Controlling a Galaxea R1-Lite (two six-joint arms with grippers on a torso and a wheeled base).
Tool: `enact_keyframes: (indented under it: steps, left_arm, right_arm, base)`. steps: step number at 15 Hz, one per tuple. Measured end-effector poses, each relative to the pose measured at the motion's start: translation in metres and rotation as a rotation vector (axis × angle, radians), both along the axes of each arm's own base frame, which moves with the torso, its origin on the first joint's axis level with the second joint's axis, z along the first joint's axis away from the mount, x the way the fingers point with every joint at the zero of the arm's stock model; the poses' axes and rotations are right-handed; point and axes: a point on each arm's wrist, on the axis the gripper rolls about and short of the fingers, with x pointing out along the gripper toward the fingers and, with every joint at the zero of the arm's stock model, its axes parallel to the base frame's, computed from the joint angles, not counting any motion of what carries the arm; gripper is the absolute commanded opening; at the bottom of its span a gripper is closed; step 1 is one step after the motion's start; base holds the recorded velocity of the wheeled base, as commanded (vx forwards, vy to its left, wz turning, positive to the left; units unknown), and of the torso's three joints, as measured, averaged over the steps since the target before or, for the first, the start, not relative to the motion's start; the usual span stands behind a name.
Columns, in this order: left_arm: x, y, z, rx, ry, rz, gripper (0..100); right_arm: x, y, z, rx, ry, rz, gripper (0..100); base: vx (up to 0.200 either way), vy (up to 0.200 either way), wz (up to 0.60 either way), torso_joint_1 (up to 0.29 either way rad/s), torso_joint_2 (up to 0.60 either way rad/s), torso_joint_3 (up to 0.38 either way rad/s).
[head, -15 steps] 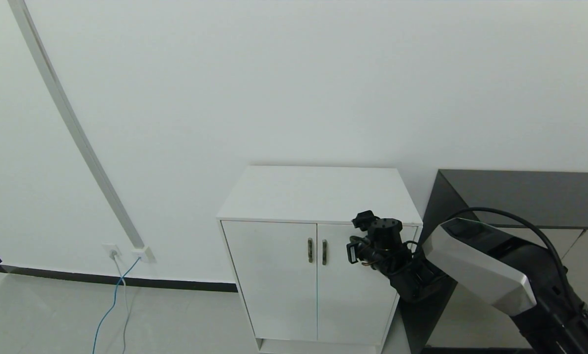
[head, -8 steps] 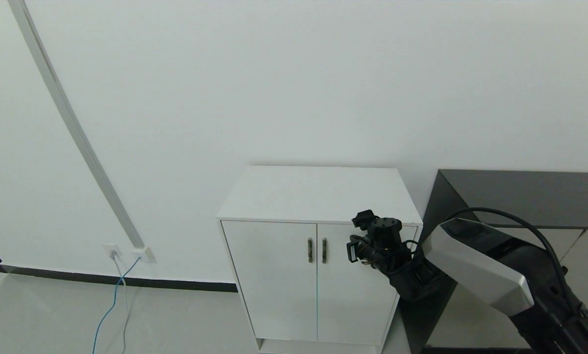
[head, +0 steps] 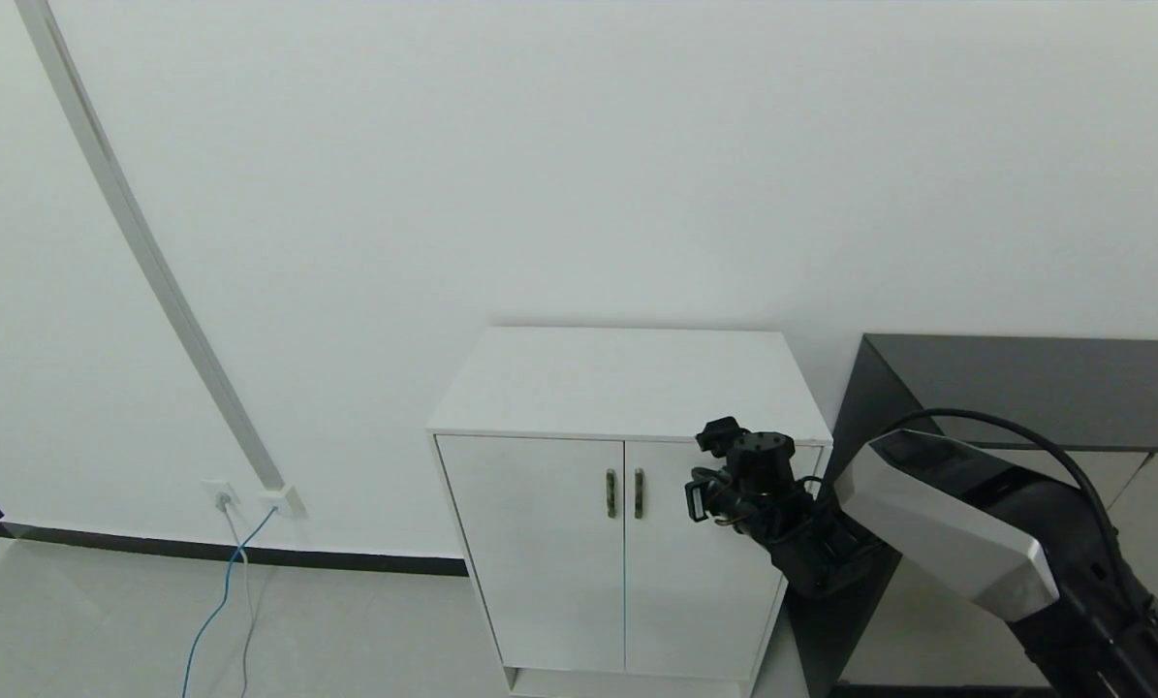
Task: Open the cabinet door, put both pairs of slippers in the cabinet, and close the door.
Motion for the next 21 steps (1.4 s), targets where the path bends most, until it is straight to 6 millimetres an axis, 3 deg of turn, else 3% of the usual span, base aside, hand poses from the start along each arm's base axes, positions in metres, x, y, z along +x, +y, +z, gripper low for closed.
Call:
enact_keyframes:
  steps: [3,9,16,21]
  left_arm:
    - [0.0,0.0,0.0,0.001,0.0,0.0,0]
    - [0.0,0.0,0.0,0.001,0.0,0.0,0]
    - [0.0,0.0,0.0,0.002,0.0,0.0,0]
    - [0.0,0.0,0.0,0.001,0.0,-0.001,0]
  right_arm:
    - [-0.016,-0.005,0.007,0.003,0.005,0.007,0]
    - [-0.073,-0.027,0.03,0.025,-0.001,0.018,0]
    - [-0.146,-0.091,0.076,-0.011,-0.008,-0.185,0]
    - [-0.204,-0.132,0.096,-0.038,-0.013,-0.304,0]
  base:
    - [0.0,0.0,0.0,0.0,0.0,0.0]
    - [0.0,0.0,0.0,0.0,0.0,0.0]
    - [0.0,0.0,0.0,0.0,0.0,0.0]
    - [0.0,0.0,0.0,0.0,0.0,0.0]
